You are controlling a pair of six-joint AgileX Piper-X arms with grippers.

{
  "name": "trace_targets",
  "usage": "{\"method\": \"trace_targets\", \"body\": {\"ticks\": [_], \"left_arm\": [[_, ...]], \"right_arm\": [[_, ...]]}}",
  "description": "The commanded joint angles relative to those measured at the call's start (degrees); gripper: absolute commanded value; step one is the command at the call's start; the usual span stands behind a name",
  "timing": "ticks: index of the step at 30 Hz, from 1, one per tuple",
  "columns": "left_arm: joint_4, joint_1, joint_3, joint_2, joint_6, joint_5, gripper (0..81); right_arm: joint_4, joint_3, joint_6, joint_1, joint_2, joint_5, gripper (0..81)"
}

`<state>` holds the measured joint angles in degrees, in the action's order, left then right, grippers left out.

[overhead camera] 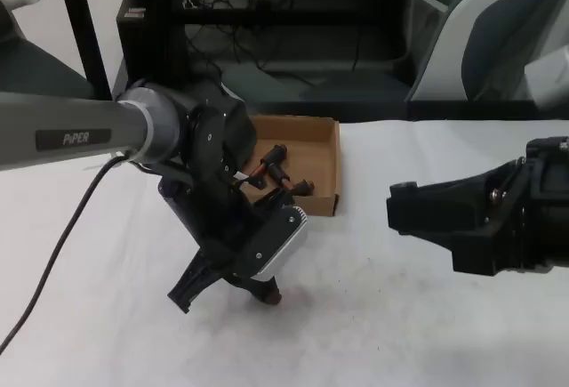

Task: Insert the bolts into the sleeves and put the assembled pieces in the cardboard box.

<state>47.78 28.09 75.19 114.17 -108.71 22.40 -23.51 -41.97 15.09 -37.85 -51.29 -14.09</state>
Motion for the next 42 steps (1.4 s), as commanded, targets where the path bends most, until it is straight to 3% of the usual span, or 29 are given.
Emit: {"method": "trace_targets", "body": {"ticks": [1, 7, 10, 14, 20, 27, 34, 42], "left_arm": [[0.62, 0.03, 0.62, 1.23, -0.80, -1.18, 10.8], [0.62, 0.41, 0.62, 2.75, -0.65, -2.22, 10.2], [0.62, 0.98, 0.62, 2.75, -0.65, -4.35, 1.8], [-0.05, 1.44, 0.62, 2.16, 2.41, -5.25, 1.7], [-4.83, 1.79, 0.62, -1.77, 19.26, -4.59, 1.7], [-4.93, 1.79, 0.62, -10.18, 48.08, -4.35, 1.7], [7.89, 2.27, -0.32, -21.81, 61.01, -4.35, 1.7], [3.90, 7.80, -11.59, -40.94, 81.05, -9.51, 1.7]], "right_arm": [[1.56, -0.18, -0.40, 0.19, 0.16, -0.05, 0.6], [1.55, -0.18, -0.40, 0.19, 0.16, -0.40, 0.6], [1.55, -0.18, -0.40, 0.19, 0.16, -0.40, 0.6], [1.34, -0.18, -0.40, 0.19, 0.16, -0.38, 0.6], [-0.94, -0.18, -0.40, 0.19, 1.72, -0.38, 0.6], [-2.84, -0.18, -0.40, 0.19, 7.29, -0.18, 0.6], [-3.20, -0.18, 0.03, 0.19, 12.89, -0.04, 0.6], [-6.65, -0.18, 0.45, 0.19, 13.68, -0.41, 0.6]]}}
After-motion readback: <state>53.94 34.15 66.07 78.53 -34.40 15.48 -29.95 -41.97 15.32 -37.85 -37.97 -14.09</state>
